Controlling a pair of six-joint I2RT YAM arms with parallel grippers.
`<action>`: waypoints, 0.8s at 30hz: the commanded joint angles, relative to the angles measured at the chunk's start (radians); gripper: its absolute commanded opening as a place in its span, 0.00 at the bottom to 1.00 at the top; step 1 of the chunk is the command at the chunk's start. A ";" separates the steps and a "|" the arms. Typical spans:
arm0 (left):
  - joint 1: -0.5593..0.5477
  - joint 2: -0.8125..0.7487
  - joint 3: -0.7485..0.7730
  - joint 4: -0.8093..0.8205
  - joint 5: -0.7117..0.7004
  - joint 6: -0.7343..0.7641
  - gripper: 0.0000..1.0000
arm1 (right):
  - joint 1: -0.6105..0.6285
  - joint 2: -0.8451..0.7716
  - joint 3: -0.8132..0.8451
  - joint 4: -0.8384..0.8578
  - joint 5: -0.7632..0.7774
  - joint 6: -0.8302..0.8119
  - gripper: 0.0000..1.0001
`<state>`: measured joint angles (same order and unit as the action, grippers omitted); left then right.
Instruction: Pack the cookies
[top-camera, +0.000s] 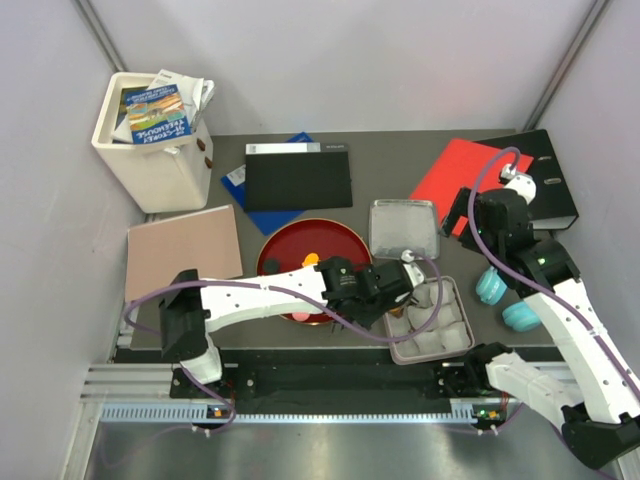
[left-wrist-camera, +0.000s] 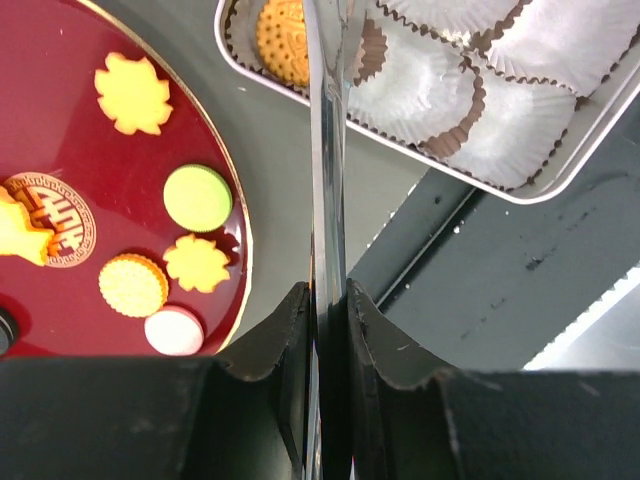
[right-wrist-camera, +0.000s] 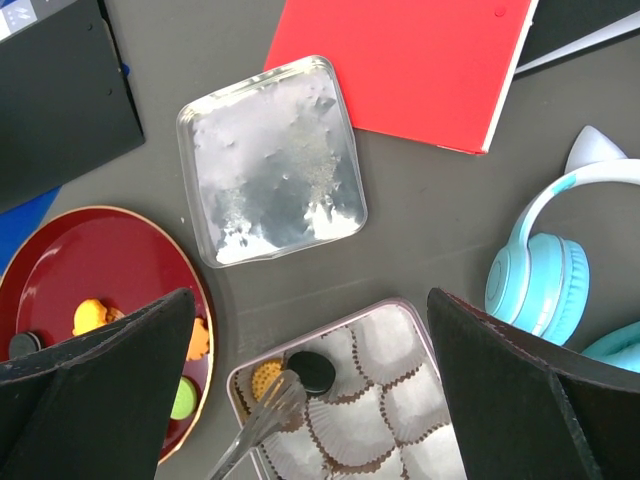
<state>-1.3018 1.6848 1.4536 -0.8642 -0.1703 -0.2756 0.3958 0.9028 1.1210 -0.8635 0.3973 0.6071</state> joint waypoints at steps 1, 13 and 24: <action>-0.001 0.027 0.048 0.034 -0.057 0.029 0.12 | 0.006 -0.018 -0.009 0.029 0.000 0.008 0.99; 0.001 0.127 0.155 0.067 -0.064 0.107 0.13 | 0.008 -0.016 -0.012 0.027 0.005 0.005 0.99; 0.002 0.049 0.245 0.034 -0.224 0.095 0.19 | 0.006 -0.015 -0.010 0.026 0.000 0.008 0.99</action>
<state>-1.3033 1.8240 1.6466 -0.8295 -0.2848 -0.1719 0.3965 0.8989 1.1057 -0.8597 0.3965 0.6067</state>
